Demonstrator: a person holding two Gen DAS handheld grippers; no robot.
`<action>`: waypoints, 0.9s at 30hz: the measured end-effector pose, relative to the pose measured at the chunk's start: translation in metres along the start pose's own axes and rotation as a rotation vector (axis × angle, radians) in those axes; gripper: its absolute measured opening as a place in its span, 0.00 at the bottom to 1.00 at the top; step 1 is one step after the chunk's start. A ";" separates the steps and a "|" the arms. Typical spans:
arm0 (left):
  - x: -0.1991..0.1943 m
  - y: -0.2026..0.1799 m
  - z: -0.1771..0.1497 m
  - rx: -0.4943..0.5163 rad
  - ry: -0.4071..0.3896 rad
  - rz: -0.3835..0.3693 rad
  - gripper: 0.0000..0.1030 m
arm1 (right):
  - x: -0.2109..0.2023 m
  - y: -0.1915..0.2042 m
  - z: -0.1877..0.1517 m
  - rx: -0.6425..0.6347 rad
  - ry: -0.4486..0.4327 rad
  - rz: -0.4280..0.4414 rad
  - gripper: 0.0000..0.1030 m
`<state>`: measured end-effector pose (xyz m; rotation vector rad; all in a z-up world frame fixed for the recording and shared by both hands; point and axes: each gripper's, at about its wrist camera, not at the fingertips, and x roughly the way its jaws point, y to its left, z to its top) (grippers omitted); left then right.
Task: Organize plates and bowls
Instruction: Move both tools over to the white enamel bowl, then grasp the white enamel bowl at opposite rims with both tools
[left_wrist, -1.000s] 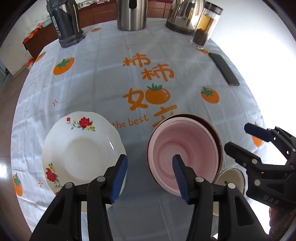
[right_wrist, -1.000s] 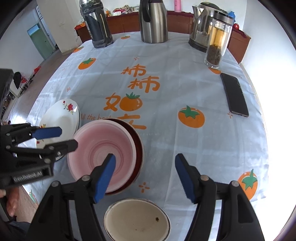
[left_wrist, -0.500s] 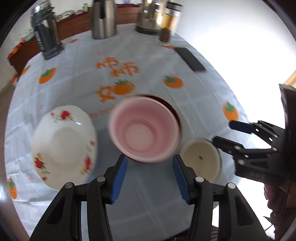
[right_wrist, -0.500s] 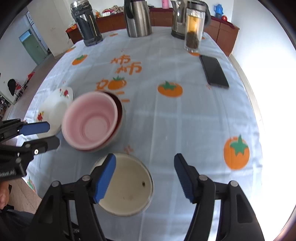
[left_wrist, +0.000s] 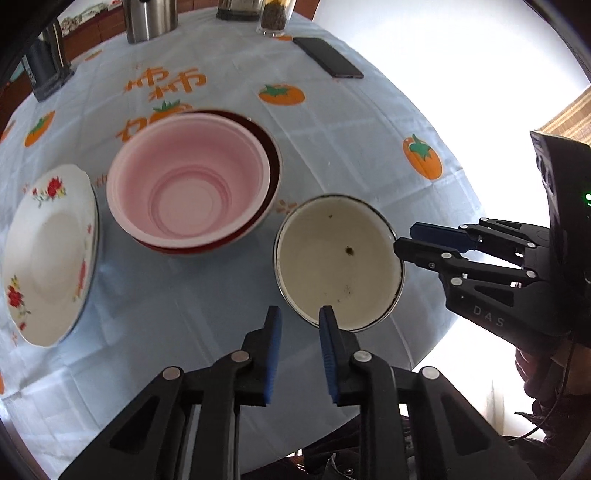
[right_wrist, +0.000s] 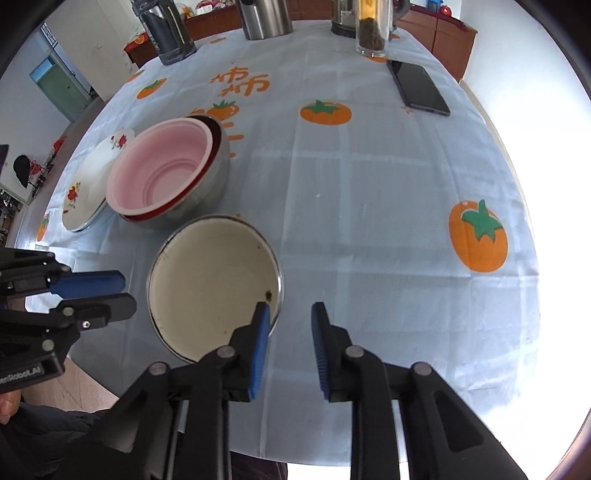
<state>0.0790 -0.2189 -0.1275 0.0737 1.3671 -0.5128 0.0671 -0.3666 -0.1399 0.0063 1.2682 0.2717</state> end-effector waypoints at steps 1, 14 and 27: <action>0.002 0.000 -0.001 -0.006 0.005 -0.001 0.22 | 0.001 -0.001 -0.001 0.003 -0.001 0.007 0.21; 0.019 -0.001 0.001 -0.025 -0.001 0.027 0.15 | 0.006 0.004 -0.001 -0.019 -0.012 0.041 0.07; 0.000 -0.009 0.007 0.024 -0.017 0.002 0.12 | -0.021 -0.001 0.011 0.012 -0.052 0.049 0.06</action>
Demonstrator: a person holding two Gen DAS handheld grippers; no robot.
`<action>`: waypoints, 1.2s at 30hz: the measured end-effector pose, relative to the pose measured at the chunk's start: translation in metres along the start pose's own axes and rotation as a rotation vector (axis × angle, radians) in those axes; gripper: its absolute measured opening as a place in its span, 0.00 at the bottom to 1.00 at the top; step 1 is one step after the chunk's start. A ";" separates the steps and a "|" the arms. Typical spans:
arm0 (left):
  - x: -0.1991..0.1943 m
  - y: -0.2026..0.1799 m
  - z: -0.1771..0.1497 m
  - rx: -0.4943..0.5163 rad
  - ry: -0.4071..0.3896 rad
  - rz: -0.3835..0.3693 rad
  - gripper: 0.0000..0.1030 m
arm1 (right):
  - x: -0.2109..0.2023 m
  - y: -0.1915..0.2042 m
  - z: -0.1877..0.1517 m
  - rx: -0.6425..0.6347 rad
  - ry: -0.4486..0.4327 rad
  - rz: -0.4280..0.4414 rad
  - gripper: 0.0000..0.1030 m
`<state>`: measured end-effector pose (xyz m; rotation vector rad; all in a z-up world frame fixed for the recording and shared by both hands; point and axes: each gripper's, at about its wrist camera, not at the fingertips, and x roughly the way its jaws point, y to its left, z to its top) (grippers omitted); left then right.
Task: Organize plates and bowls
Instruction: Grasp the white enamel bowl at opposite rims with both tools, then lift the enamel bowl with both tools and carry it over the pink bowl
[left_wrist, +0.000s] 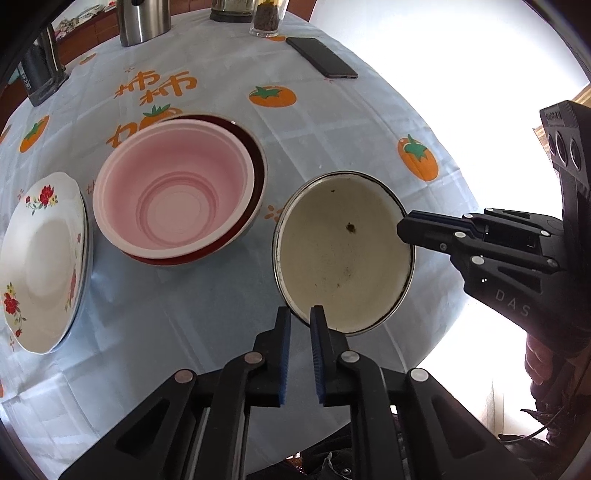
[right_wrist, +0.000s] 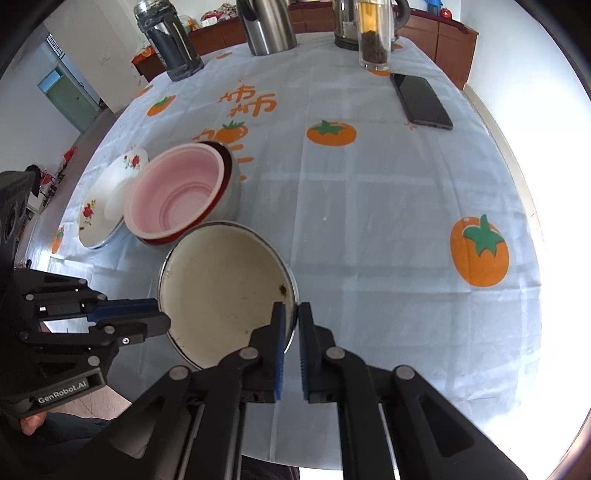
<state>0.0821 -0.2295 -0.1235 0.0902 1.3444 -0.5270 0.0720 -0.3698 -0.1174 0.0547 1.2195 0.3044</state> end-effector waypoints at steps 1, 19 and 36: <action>-0.003 0.000 0.001 0.002 -0.007 -0.002 0.12 | -0.002 0.001 0.001 -0.002 -0.004 -0.001 0.06; -0.070 0.037 0.015 -0.074 -0.131 -0.010 0.11 | -0.039 0.042 0.046 -0.075 -0.107 0.020 0.06; -0.087 0.088 0.025 -0.163 -0.173 0.040 0.11 | -0.014 0.079 0.082 -0.132 -0.108 0.069 0.07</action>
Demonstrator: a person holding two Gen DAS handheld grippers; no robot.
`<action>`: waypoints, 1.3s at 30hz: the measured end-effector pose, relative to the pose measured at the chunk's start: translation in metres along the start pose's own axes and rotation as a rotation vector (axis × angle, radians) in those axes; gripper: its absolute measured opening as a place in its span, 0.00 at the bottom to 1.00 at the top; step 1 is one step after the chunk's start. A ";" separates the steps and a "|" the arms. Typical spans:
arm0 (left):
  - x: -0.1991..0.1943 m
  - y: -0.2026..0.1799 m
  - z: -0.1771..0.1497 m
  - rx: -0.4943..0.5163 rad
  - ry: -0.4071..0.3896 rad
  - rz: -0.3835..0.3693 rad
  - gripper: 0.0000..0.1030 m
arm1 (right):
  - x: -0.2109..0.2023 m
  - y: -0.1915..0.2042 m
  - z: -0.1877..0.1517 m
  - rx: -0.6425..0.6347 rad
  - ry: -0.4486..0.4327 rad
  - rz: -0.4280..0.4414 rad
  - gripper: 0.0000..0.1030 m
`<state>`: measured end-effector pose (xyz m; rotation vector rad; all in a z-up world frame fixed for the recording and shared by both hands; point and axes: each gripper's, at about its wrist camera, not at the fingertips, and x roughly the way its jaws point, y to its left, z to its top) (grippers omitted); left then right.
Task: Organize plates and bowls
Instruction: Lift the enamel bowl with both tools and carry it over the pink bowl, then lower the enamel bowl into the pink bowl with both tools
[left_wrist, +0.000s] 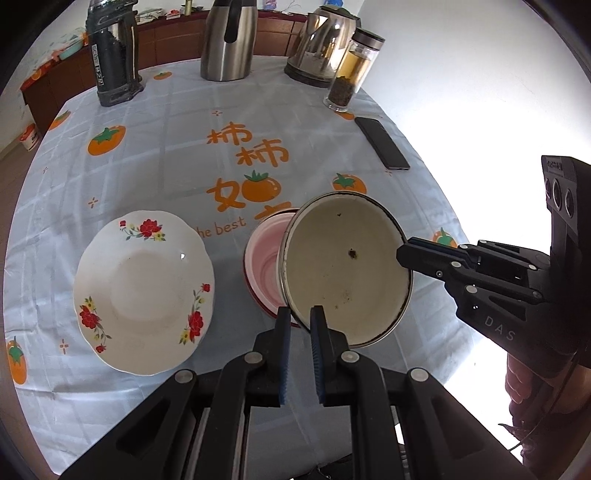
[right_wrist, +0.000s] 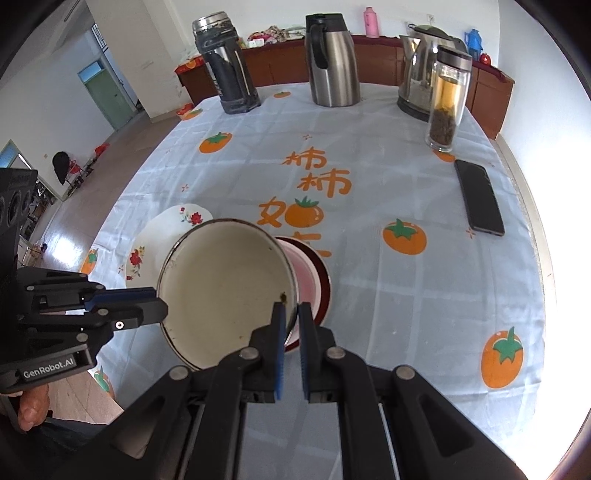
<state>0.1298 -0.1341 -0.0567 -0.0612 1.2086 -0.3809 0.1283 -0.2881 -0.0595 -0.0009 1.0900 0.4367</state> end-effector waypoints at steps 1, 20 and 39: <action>0.001 0.002 0.001 -0.002 0.001 0.002 0.11 | 0.002 0.000 0.001 -0.001 0.003 0.001 0.07; 0.029 0.015 0.013 -0.030 0.054 -0.004 0.11 | 0.037 -0.008 0.008 0.013 0.064 -0.006 0.07; 0.042 0.017 0.017 -0.039 0.081 -0.009 0.11 | 0.052 -0.014 0.008 0.016 0.095 -0.019 0.07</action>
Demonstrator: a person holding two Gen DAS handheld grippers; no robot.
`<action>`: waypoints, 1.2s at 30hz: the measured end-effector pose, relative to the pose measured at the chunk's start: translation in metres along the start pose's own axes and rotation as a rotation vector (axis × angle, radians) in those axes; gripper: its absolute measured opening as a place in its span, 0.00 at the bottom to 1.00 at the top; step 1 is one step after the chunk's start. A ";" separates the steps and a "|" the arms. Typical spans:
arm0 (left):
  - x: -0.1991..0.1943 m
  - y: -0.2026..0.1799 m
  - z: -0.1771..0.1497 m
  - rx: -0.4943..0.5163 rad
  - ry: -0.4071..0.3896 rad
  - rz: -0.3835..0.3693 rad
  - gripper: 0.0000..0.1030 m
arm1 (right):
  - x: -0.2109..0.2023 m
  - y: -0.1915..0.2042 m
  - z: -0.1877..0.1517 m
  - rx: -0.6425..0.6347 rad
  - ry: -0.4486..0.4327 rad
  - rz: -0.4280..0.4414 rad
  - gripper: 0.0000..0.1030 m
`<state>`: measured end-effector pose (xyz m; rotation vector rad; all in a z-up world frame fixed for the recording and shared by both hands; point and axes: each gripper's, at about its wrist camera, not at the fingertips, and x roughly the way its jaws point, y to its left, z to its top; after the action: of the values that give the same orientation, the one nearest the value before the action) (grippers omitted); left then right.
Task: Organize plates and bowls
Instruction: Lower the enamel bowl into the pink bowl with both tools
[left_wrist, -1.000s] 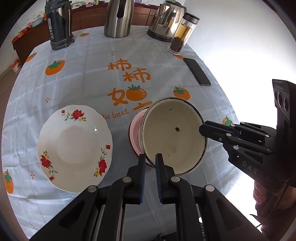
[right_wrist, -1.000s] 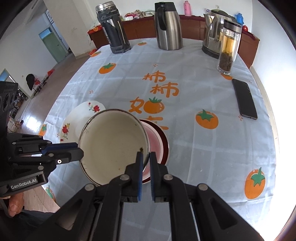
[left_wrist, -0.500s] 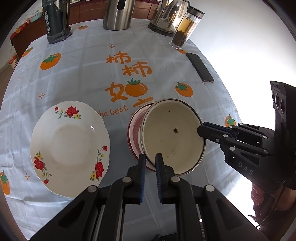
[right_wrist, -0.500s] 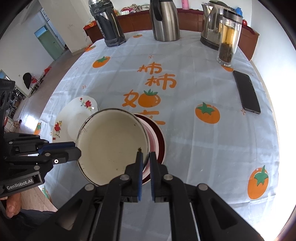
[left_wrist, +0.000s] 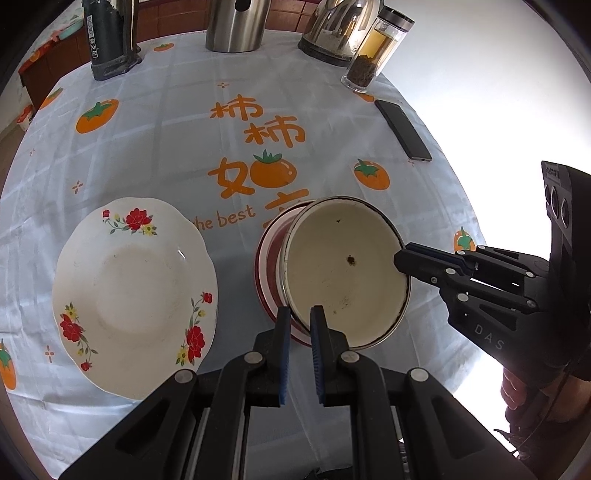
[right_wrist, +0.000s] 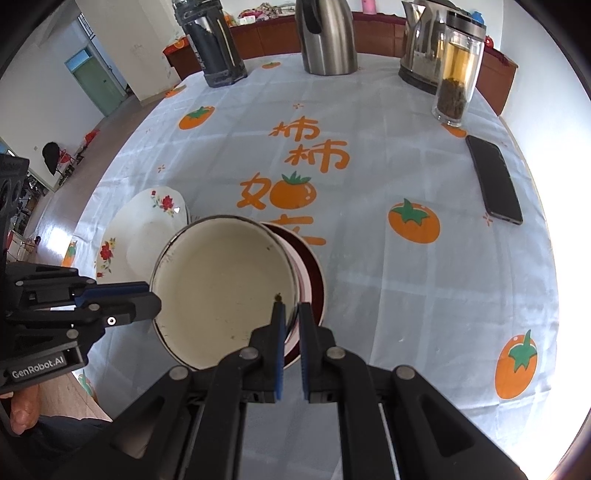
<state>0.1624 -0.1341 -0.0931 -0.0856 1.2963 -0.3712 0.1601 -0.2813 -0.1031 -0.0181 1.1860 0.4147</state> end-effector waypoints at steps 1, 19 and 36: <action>0.000 0.000 0.000 0.000 0.001 0.000 0.11 | 0.001 -0.001 0.000 0.000 0.001 0.000 0.07; 0.014 0.002 0.001 -0.006 0.036 -0.008 0.11 | 0.012 -0.003 -0.001 -0.010 0.034 -0.007 0.07; 0.020 0.003 0.000 -0.014 0.048 -0.004 0.11 | 0.015 -0.005 -0.002 -0.010 0.040 -0.010 0.07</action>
<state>0.1680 -0.1373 -0.1122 -0.0921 1.3469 -0.3695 0.1645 -0.2815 -0.1186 -0.0404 1.2225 0.4131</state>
